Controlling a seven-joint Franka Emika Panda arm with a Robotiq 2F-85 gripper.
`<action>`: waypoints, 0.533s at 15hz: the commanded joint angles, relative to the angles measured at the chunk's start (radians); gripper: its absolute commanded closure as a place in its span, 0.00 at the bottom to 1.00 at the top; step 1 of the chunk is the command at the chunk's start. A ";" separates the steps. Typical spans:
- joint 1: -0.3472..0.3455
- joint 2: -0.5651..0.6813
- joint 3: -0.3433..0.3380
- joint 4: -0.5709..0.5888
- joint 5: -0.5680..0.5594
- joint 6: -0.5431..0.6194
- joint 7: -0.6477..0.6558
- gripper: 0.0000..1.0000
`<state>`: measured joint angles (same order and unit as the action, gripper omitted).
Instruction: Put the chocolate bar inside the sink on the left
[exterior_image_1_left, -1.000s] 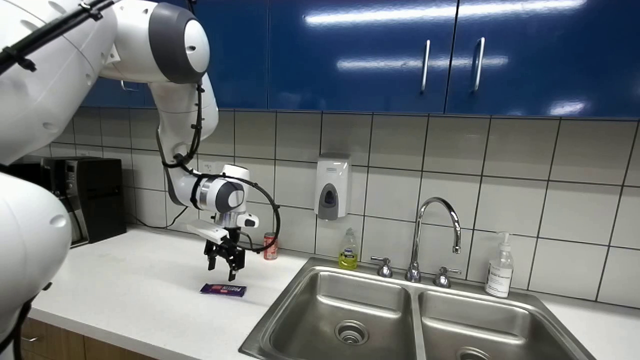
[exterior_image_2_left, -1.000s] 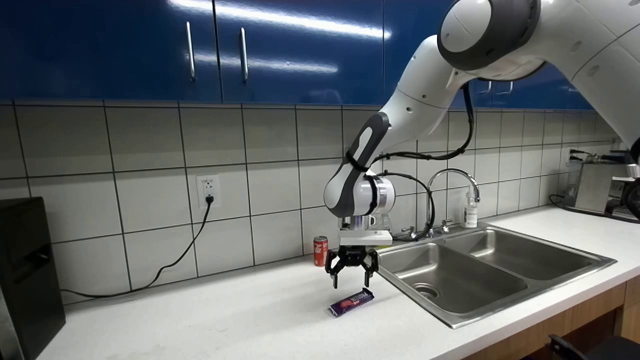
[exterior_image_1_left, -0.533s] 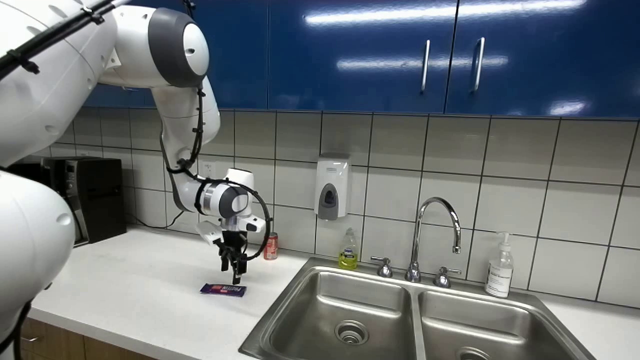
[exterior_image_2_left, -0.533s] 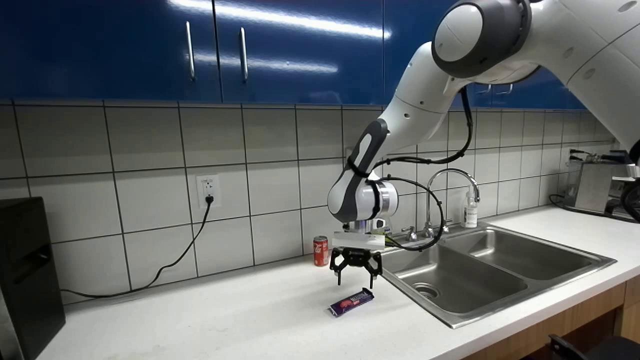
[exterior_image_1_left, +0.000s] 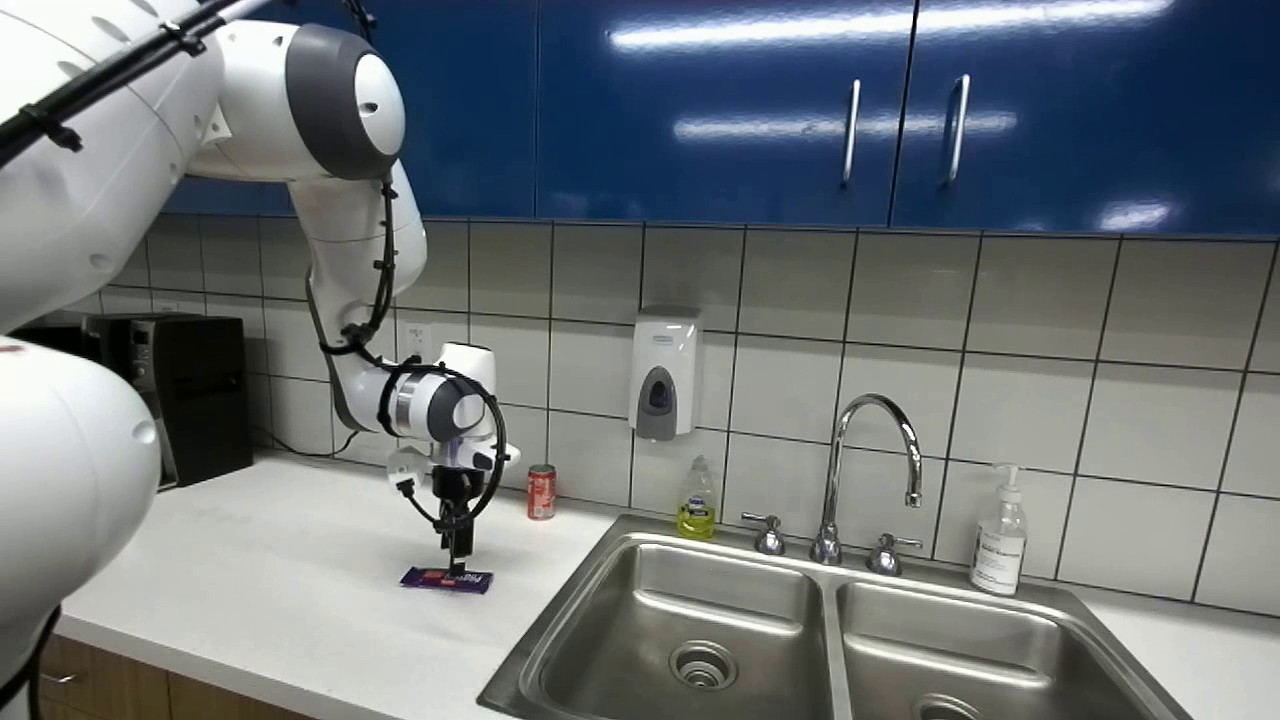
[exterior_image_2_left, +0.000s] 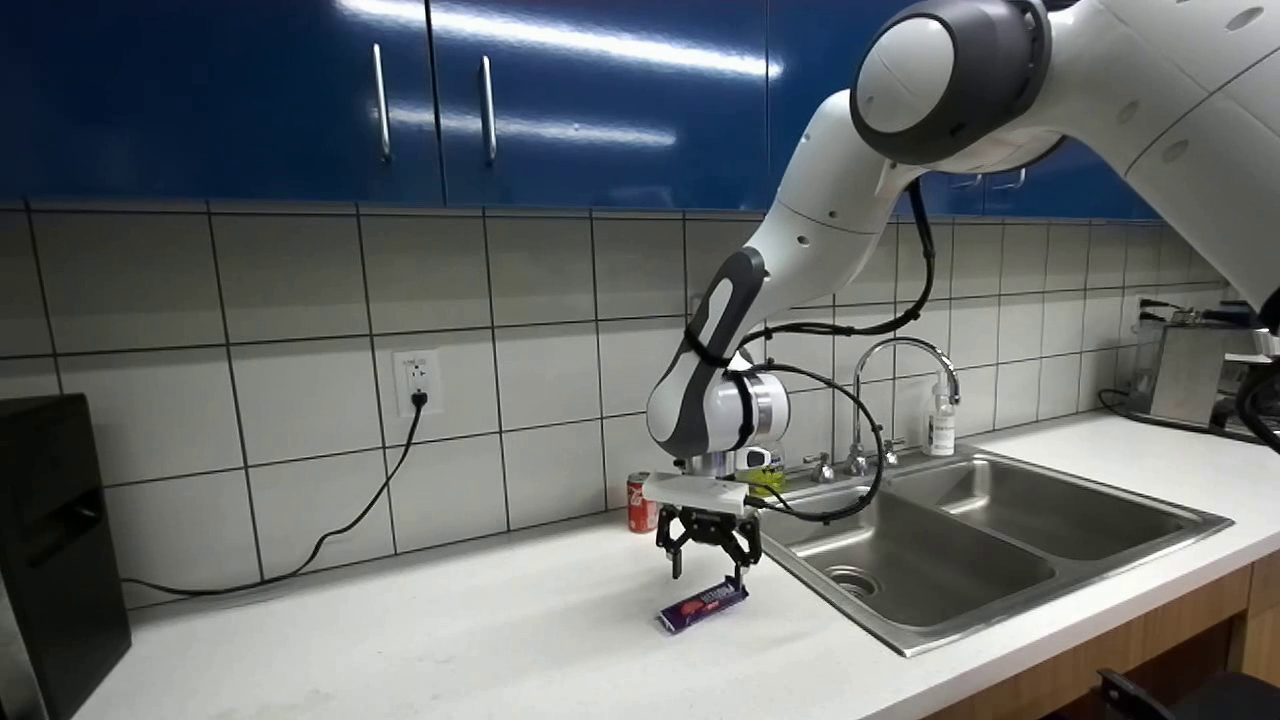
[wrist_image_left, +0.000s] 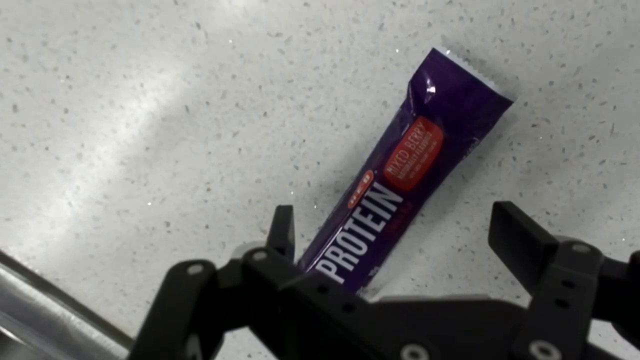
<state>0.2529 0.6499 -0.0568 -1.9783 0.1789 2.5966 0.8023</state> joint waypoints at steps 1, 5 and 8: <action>0.030 0.016 -0.021 0.023 -0.013 -0.015 0.094 0.00; 0.041 0.025 -0.028 0.022 -0.025 -0.020 0.143 0.00; 0.044 0.027 -0.033 0.018 -0.029 -0.017 0.171 0.00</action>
<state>0.2796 0.6723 -0.0712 -1.9735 0.1736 2.5958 0.9134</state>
